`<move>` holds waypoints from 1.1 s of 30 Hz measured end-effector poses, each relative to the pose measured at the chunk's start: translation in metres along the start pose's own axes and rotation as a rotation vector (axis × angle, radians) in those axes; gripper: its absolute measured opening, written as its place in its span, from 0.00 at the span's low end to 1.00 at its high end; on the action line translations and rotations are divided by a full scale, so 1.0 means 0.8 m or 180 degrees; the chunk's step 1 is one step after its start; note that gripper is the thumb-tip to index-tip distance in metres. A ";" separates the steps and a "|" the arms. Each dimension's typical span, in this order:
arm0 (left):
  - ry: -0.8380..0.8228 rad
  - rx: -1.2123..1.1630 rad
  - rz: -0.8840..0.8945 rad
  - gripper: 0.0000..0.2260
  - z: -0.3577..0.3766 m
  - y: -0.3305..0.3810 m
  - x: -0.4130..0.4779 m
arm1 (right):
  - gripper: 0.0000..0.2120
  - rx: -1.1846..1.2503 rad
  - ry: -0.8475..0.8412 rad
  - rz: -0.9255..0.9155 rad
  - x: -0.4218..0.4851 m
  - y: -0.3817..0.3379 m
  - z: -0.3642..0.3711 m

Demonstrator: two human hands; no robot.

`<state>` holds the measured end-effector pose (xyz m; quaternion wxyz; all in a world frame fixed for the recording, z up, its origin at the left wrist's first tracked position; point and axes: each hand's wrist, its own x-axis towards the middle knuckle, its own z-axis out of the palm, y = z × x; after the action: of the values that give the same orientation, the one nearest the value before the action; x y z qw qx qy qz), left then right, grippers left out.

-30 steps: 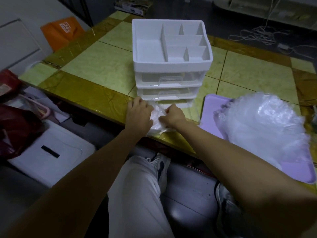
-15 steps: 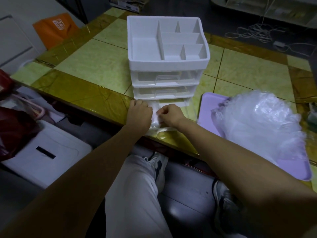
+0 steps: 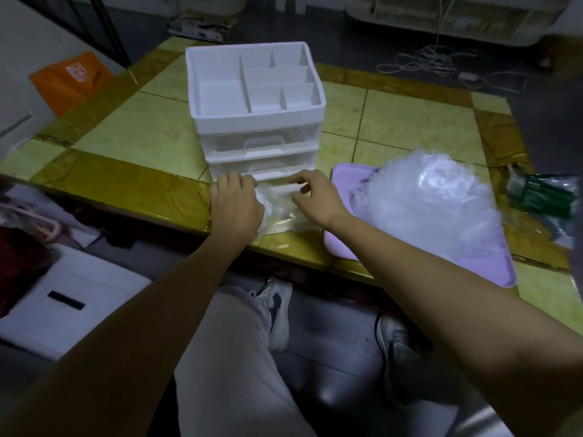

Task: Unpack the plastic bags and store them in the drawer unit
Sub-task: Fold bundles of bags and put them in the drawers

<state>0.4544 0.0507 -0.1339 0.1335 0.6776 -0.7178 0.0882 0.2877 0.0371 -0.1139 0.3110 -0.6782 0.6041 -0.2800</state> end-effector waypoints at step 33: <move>-0.1502 -0.2021 0.1443 0.10 0.056 0.267 0.021 | 0.17 -0.0582 -0.0223 0.0754 -0.126 0.225 -0.199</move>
<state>0.2378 0.0348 -0.1594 0.1447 0.4305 -0.8503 -0.2661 0.0403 0.1100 -0.1477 0.2997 -0.6370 0.6916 -0.1613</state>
